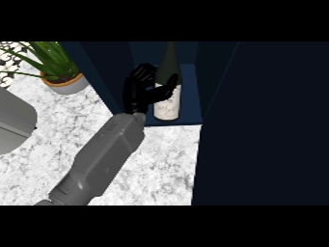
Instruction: Pick up the wine, place it into the cabinet and close the cabinet
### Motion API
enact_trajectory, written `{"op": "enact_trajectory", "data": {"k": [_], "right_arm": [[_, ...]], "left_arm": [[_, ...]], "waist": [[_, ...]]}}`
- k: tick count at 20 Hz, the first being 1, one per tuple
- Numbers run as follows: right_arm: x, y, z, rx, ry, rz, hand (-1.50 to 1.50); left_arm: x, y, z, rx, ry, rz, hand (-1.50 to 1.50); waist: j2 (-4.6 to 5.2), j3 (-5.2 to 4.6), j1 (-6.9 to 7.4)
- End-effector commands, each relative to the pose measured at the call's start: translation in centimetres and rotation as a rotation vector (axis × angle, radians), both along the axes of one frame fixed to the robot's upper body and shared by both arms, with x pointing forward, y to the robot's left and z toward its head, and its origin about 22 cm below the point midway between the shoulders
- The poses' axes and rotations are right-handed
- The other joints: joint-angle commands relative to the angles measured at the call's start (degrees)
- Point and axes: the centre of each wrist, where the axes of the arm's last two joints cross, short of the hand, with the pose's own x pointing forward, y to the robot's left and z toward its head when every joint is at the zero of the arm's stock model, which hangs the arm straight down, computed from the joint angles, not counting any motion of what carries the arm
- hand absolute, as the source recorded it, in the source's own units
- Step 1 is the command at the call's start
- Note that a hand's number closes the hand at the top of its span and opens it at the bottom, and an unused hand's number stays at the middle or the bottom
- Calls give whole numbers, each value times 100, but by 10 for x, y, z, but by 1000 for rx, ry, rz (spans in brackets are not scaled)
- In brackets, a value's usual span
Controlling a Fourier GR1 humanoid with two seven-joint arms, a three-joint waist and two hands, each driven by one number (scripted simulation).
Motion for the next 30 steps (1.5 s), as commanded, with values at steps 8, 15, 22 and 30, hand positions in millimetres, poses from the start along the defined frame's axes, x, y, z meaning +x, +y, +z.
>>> {"op": "enact_trajectory", "data": {"k": [8, 15, 22, 30], "right_arm": [[-38, -8, 22, 81, -42, 57, -150], [-24, -8, 9, 64, -36, 62, -150], [-18, -3, 10, 71, -42, 85, -150], [-26, -7, 9, 76, -34, 78, -150]], "left_arm": [[37, 3, 35, 112, -36, 76, 150], [50, 21, 39, 337, -27, 221, -150], [44, 24, 18, 429, 31, 219, -150], [58, 49, 36, 494, 50, 278, -150]], "waist": [[18, 2, -93], [35, 7, -85], [91, -1, -130], [88, 3, -193]]}}
